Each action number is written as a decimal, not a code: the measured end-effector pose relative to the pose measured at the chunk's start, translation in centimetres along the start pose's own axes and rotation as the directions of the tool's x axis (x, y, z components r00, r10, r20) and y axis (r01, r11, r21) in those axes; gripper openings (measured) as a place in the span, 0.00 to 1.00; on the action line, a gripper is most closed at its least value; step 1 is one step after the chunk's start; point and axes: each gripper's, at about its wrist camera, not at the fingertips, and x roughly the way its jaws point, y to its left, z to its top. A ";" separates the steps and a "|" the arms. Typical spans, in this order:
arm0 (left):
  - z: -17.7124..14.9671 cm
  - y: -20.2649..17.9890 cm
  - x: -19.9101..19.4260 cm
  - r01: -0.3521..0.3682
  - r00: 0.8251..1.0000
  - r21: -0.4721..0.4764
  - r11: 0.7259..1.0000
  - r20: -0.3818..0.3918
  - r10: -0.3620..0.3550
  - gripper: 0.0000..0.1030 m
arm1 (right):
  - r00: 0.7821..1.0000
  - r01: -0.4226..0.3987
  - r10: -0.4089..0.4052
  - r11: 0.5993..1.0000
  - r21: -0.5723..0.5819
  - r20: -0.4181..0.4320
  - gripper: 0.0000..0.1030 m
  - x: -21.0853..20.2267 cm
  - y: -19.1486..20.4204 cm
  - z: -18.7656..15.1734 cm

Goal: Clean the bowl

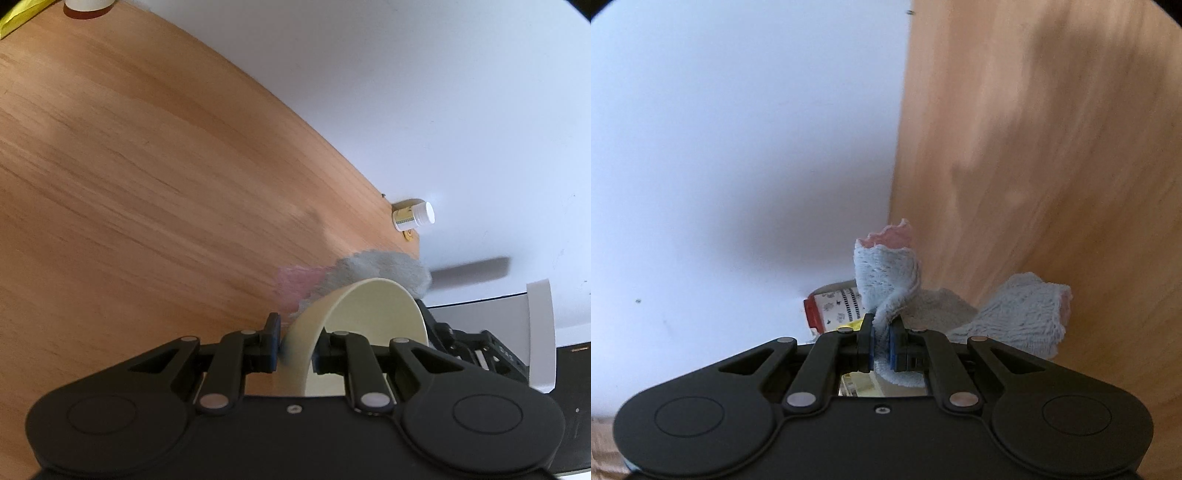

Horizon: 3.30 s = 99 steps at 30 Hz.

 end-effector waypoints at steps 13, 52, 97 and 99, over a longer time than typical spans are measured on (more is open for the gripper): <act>0.0 0.1 -0.2 -0.047 0.999 0.055 0.997 -0.005 0.048 0.15 | 0.997 -0.011 0.016 0.998 0.060 -0.077 0.09 0.3 0.4 0.4; 0.2 2.4 -2.2 0.033 0.995 -0.089 0.996 0.098 -0.024 0.17 | 0.982 -0.035 0.022 0.997 -0.068 -0.187 0.11 -3.8 1.5 -1.3; 0.2 2.8 -2.6 0.037 0.995 -0.070 0.997 0.100 -0.030 0.15 | 0.867 0.045 -0.438 0.543 -0.839 -0.237 0.09 3.0 9.2 -9.3; 0.3 3.2 -2.8 0.029 0.994 -0.082 0.996 0.105 -0.020 0.15 | 0.875 0.074 -0.432 0.566 -0.821 -0.220 0.09 2.1 8.8 -8.7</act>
